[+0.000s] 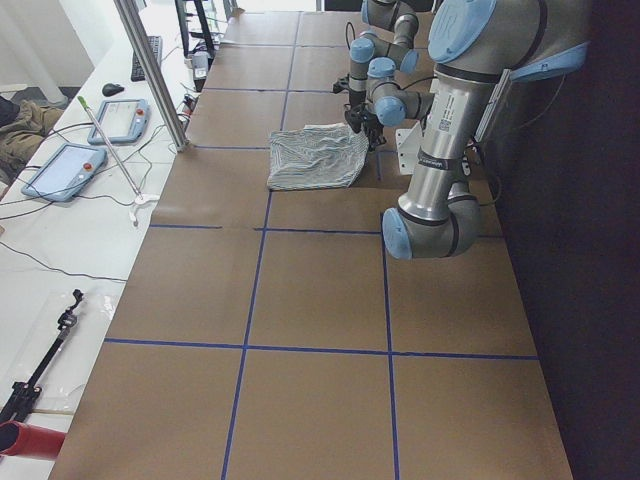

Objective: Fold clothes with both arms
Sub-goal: 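Lift the near edge with both grippers and fold it toward the far edge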

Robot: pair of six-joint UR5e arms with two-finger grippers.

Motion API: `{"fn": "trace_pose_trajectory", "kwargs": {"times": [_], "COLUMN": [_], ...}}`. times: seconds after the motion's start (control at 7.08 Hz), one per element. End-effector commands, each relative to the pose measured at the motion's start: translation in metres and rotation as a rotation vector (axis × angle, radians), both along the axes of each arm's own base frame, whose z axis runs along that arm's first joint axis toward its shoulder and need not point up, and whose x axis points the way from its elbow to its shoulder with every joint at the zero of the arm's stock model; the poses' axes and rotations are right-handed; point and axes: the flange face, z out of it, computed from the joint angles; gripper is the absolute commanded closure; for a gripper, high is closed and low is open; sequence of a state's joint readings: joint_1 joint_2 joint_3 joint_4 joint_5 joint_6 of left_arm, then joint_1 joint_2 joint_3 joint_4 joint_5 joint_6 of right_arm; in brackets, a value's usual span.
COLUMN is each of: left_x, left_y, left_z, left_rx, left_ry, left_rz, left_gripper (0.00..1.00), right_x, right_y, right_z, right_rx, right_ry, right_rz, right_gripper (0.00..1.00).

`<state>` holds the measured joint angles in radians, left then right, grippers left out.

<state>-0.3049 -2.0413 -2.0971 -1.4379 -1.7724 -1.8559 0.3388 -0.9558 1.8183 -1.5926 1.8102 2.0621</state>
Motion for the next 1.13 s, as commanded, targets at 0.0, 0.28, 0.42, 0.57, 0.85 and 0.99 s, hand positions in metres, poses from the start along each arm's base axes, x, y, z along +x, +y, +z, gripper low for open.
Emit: {"fn": "trace_pose_trajectory", "kwargs": {"times": [0.0, 0.28, 0.42, 0.57, 0.85, 0.99], "left_x": [0.011, 0.023, 0.019, 0.006, -0.033, -0.035], "left_y": [-0.032, -0.043, -0.050, -0.071, -0.149, -0.201], "left_z": [0.020, 0.027, 0.027, 0.026, 0.035, 0.054], "left_rx": [-0.066, -0.135, -0.148, -0.143, -0.113, -0.071], "left_ry": [-0.014, 0.027, 0.029, 0.039, 0.067, 0.052], "left_rz": [-0.103, -0.178, -0.202, -0.242, -0.367, -0.399], "left_gripper": [1.00, 1.00, 1.00, 1.00, 1.00, 0.91], "right_x": [-0.010, -0.016, -0.015, -0.008, -0.021, -0.027], "right_y": [-0.038, -0.041, -0.046, -0.061, -0.132, -0.194], "right_z": [0.022, 0.022, 0.018, 0.016, -0.018, -0.035], "right_rx": [0.032, 0.037, 0.040, 0.045, 0.111, 0.134], "right_ry": [-0.023, -0.035, -0.039, -0.036, -0.012, 0.032], "right_rz": [0.033, 0.035, 0.042, 0.059, 0.080, 0.100], "right_gripper": [1.00, 1.00, 1.00, 1.00, 1.00, 1.00]}}
